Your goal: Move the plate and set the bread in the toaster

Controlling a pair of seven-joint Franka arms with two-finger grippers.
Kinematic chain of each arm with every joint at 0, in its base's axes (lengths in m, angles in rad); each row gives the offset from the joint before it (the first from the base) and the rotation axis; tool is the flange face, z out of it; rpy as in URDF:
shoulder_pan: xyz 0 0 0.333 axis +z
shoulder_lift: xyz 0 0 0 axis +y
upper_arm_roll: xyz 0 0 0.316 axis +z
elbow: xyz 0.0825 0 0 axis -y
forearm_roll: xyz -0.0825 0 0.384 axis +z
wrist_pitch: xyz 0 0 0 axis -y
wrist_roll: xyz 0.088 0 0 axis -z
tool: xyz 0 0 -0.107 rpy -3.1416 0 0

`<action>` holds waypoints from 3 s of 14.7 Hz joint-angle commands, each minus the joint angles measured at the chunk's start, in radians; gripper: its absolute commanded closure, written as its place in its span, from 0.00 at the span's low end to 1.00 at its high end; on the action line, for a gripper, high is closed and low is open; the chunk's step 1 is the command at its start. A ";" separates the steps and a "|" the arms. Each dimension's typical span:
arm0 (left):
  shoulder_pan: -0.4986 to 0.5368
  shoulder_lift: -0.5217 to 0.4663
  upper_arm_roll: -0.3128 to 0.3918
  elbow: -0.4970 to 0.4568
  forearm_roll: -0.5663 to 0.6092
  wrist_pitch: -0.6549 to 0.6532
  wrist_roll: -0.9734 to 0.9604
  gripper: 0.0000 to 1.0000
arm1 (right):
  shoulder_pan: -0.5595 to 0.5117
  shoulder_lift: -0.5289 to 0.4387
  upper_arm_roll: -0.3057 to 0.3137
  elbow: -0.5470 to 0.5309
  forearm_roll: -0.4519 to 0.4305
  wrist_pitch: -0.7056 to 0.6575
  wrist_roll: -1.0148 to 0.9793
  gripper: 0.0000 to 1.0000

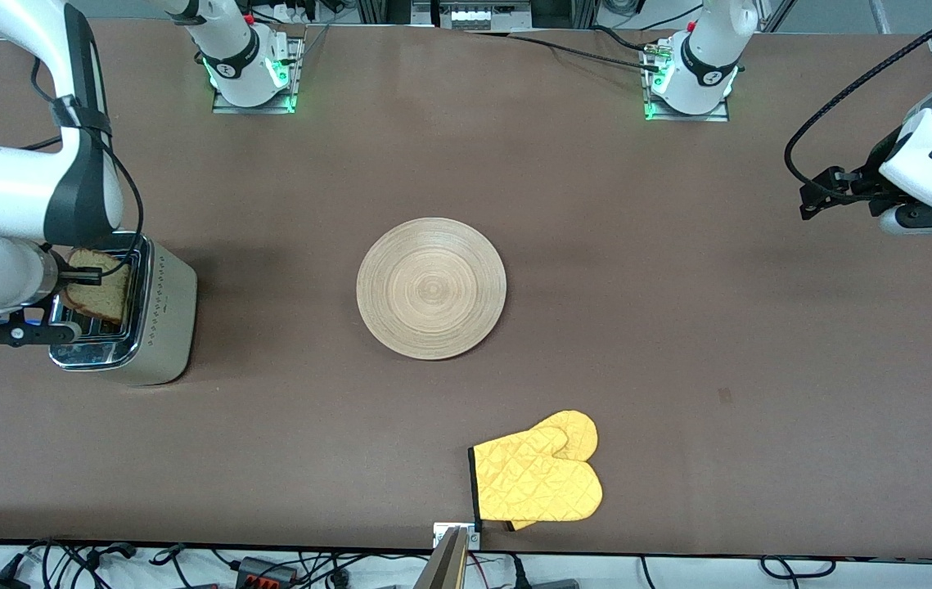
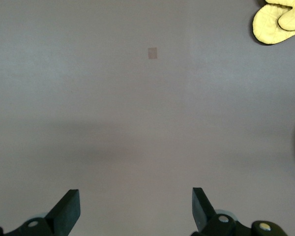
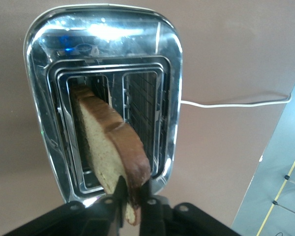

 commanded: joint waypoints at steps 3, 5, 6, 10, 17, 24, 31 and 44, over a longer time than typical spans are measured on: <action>0.002 0.005 -0.003 0.019 0.018 -0.009 -0.013 0.00 | 0.009 -0.043 0.001 0.008 0.106 0.000 0.004 0.00; 0.002 0.005 -0.003 0.019 0.018 -0.009 -0.013 0.00 | 0.038 -0.099 0.004 0.040 0.111 -0.009 -0.004 0.00; 0.002 0.005 -0.003 0.019 0.018 -0.009 -0.013 0.00 | 0.052 -0.119 0.004 0.065 0.120 -0.024 -0.004 0.00; 0.002 0.005 -0.003 0.017 0.018 -0.010 -0.013 0.00 | 0.042 -0.154 -0.004 0.125 0.232 -0.043 -0.018 0.00; 0.002 0.005 -0.005 0.017 0.018 -0.010 -0.013 0.00 | 0.002 -0.157 0.004 0.177 0.339 -0.032 0.002 0.00; 0.002 0.005 -0.003 0.017 0.018 -0.010 -0.013 0.00 | -0.346 -0.195 0.357 0.168 0.303 -0.025 0.001 0.00; 0.005 0.011 -0.003 0.019 0.018 -0.010 -0.013 0.00 | -0.343 -0.327 0.357 -0.047 0.258 0.106 0.002 0.00; 0.008 0.011 -0.003 0.019 0.018 -0.009 -0.013 0.00 | -0.342 -0.473 0.361 -0.188 0.227 0.029 0.002 0.00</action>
